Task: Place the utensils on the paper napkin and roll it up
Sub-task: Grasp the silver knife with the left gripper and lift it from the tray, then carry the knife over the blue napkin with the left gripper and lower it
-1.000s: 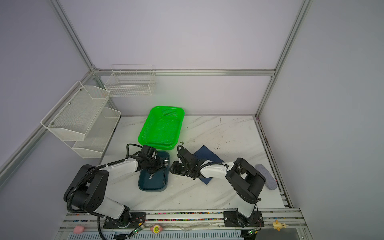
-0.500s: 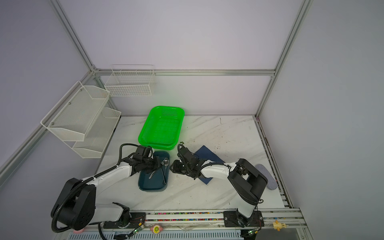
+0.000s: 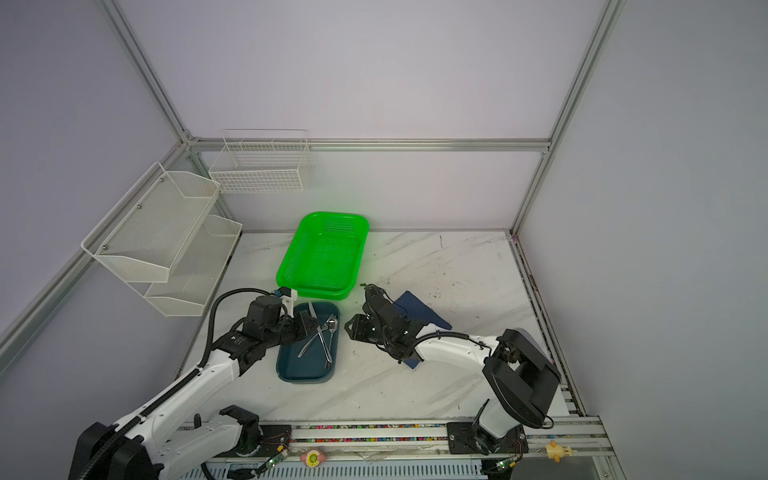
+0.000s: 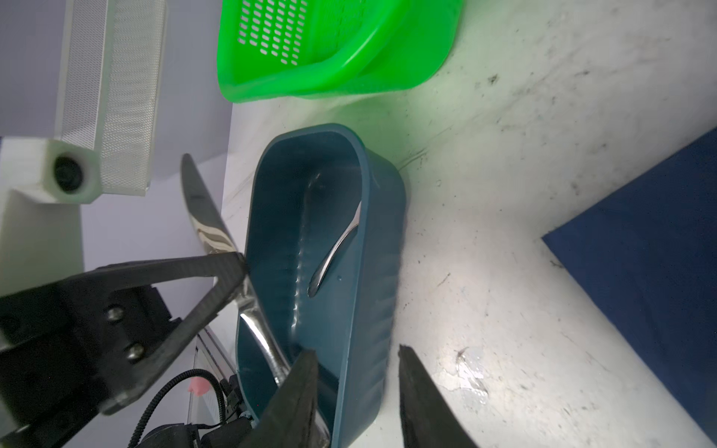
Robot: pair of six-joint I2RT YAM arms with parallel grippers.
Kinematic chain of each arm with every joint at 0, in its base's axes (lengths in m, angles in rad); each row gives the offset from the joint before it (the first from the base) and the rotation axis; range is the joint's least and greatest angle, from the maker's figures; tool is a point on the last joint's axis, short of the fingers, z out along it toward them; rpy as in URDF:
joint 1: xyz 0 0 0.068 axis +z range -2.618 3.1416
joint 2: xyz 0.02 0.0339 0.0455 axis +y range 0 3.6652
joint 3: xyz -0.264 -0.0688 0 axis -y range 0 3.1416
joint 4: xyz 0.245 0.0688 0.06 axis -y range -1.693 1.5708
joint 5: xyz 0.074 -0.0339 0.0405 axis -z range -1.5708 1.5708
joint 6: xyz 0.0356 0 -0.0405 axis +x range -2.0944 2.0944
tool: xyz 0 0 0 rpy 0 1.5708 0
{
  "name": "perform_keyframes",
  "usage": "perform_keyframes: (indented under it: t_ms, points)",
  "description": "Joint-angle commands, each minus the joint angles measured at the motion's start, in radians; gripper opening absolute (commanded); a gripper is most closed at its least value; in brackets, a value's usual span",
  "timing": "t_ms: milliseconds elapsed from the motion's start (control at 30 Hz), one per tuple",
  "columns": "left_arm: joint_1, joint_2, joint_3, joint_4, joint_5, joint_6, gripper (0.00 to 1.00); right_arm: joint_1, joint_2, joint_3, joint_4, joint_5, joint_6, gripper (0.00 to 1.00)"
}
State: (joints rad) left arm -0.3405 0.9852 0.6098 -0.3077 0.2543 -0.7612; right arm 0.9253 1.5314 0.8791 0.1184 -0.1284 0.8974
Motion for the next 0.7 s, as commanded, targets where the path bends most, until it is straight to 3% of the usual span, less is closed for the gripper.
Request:
perform_keyframes:
  t_ms: [0, 133, 267, 667]
  points:
    - [0.003, -0.075, -0.034, 0.099, 0.055, 0.043, 0.00, -0.001, -0.065, -0.045, -0.035, 0.136, 0.050, 0.38]
    - [0.003, -0.076, -0.014, 0.187, 0.194, 0.041, 0.00, -0.029, -0.152, -0.114, -0.039, 0.206, 0.063, 0.40]
    - [-0.019, 0.010, 0.035, 0.257, 0.310, 0.023, 0.00, -0.150, -0.236, -0.181, -0.035, 0.110, 0.043, 0.41]
    - [-0.223, 0.372, 0.276, 0.384, 0.330, 0.034, 0.00, -0.436, -0.351, -0.294, -0.039, -0.140, -0.061, 0.41]
